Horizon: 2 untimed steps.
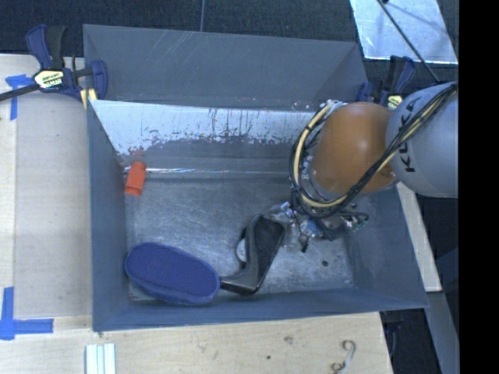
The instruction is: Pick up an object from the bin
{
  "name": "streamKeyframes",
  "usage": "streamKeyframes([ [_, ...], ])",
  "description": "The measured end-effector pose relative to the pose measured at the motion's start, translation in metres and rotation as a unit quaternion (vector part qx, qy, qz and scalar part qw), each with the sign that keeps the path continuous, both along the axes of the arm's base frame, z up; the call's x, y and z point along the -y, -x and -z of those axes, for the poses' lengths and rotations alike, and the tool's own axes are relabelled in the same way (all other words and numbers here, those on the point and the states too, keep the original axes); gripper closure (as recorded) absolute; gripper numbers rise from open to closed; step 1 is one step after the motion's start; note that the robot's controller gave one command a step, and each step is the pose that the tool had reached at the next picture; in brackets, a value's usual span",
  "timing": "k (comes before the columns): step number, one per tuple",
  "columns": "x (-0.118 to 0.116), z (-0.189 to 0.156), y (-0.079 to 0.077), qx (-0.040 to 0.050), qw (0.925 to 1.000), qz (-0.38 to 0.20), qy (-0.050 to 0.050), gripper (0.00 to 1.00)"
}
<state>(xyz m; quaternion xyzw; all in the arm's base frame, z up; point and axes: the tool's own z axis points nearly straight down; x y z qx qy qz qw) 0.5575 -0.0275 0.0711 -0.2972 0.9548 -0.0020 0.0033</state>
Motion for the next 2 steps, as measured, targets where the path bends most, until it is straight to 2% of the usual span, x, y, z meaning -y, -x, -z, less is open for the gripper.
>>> streamKeyframes([
  [1,-0.032,-0.1201,-0.002,0.0025,0.9998,-0.02,-0.001,1.0],
  [2,-0.0309,-0.115,-0.0001,-0.002,0.9998,-0.018,-0.001,0.0],
])
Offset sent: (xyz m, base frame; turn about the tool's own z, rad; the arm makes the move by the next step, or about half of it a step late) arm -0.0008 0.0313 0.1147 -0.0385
